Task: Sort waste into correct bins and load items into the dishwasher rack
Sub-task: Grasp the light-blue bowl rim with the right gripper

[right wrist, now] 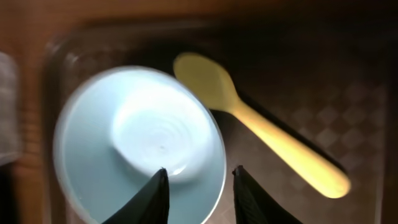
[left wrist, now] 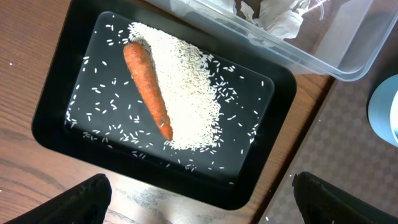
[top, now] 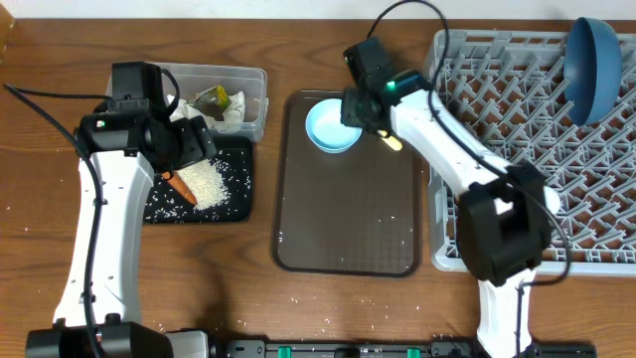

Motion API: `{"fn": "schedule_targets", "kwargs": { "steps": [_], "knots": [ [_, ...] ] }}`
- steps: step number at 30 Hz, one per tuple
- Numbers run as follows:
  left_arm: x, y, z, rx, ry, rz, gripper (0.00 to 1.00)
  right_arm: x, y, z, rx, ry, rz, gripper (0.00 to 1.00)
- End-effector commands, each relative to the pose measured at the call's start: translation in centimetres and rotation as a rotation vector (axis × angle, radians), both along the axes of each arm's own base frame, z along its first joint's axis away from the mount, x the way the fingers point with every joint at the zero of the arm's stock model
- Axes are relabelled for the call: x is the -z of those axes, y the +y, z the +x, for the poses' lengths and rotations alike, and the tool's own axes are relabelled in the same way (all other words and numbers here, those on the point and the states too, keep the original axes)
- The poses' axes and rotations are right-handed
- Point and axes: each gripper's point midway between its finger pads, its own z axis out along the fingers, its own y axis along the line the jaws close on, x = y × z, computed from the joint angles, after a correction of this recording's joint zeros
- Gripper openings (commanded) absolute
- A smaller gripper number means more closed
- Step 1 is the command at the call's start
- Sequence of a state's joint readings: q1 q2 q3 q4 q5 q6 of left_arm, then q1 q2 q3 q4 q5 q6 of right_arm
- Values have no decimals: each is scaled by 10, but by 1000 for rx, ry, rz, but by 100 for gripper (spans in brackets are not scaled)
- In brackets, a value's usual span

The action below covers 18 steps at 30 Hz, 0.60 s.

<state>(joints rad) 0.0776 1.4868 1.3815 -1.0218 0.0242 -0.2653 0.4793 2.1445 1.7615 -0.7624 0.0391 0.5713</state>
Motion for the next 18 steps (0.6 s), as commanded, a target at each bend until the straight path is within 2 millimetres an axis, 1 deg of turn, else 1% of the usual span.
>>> {"fn": "schedule_targets", "kwargs": {
  "steps": [1, 3, 4, 6, 7, 9, 12, 15, 16, 18],
  "knots": [
    [2, 1, 0, -2, 9, -2, 96, 35, 1, -8, 10, 68, -45, 30],
    [2, 1, 0, -2, 9, -2, 96, 42, 0, -10, 13, 84, -52, 27],
    [2, 1, 0, -2, 9, -2, 96, 42, -2, -10, 16, 88, -55, 24],
    [2, 1, 0, -2, 9, -2, 96, 42, -5, -9, 23, 85, -61, 9],
    [2, 1, 0, -2, 9, -2, 96, 41, -6, -8, 25, 81, -61, 5],
    [2, 1, 0, -2, 9, -2, 96, 38, -8, -5, 31, 73, -59, 1],
    [2, 1, 0, -2, 9, -2, 96, 32, -12, -1, 41, 62, -52, 1],
    [2, 1, 0, -2, 9, -2, 96, 15, -15, 2, 50, 35, -37, 1],
    [2, 1, 0, -2, 9, -2, 96, 7, -17, 3, 53, 21, -31, 1],
    [2, 1, 0, -2, 9, -2, 96, -20, -22, 5, 48, -26, -20, 1]
  ]
}}
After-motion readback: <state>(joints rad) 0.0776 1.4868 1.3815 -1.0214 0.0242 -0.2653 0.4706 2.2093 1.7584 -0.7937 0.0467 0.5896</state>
